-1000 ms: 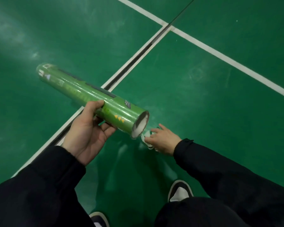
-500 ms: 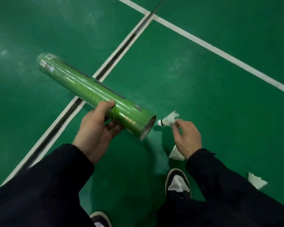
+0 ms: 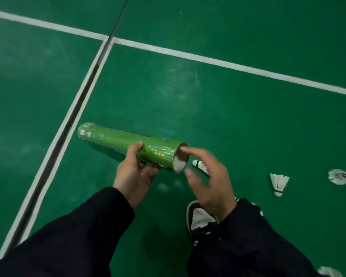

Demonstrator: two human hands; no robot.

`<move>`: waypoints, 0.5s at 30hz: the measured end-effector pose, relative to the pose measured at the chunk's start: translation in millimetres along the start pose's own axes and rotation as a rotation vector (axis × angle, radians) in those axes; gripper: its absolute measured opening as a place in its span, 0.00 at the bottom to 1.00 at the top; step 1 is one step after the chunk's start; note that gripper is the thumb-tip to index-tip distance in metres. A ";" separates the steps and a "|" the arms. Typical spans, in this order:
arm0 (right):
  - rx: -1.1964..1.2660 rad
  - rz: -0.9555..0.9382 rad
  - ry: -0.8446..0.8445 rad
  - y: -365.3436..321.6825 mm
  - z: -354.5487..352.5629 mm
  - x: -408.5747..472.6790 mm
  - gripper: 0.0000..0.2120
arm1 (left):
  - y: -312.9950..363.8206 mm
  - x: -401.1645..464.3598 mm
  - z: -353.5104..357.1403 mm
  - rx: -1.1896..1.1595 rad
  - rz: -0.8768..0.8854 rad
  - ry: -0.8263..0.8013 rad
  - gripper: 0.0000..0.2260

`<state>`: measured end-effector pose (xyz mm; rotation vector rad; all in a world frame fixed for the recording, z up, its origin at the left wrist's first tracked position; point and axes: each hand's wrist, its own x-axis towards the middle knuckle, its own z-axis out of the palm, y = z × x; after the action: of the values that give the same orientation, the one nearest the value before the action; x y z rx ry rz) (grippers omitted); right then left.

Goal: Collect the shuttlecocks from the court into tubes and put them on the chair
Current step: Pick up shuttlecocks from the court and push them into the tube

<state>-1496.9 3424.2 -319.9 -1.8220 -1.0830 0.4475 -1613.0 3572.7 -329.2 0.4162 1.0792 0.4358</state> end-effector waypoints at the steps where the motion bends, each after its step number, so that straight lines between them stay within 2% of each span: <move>1: 0.019 0.089 0.175 12.6 -4.2 0.5 0.13 | 1.2 1.6 -0.7 -0.019 0.002 0.008 0.10; 2: -0.012 0.212 0.280 32.1 -7.2 1.5 0.10 | 2.1 3.5 -3.4 -0.022 0.004 0.020 0.10; 3: -0.105 0.363 0.279 56.0 -7.6 2.4 0.07 | 2.5 5.4 -7.2 -0.017 0.003 0.027 0.12; 4: -0.243 0.517 0.190 80.8 -5.1 2.5 0.08 | 2.8 7.5 -12.1 -0.012 0.004 0.032 0.13; 6: -0.341 0.770 0.027 130.4 5.6 -5.5 0.18 | 4.3 9.2 -19.6 -0.007 0.004 0.038 0.14; 8: -0.146 0.978 0.107 164.7 16.7 -10.3 0.31 | 5.9 9.4 -24.6 -0.008 0.004 0.046 0.14; 9: -0.062 1.025 0.183 178.0 20.9 -11.0 0.35 | 6.4 9.1 -26.0 -0.013 0.007 0.052 0.14; 10: -0.022 1.026 0.248 188.3 24.3 -10.2 0.34 | 6.5 9.2 -28.1 -0.018 0.009 0.059 0.14; 13: -0.165 0.894 0.278 203.1 29.8 -2.2 0.15 | 7.6 12.4 -31.2 -0.018 0.001 0.085 0.14; 15: -0.215 0.779 0.256 190.2 29.9 6.5 0.11 | 9.6 14.9 -31.4 -0.012 0.003 0.109 0.14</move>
<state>-1421.6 3413.1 -496.9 -2.3890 -0.2151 0.5356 -1636.7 3592.2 -348.2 0.3873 1.1809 0.4719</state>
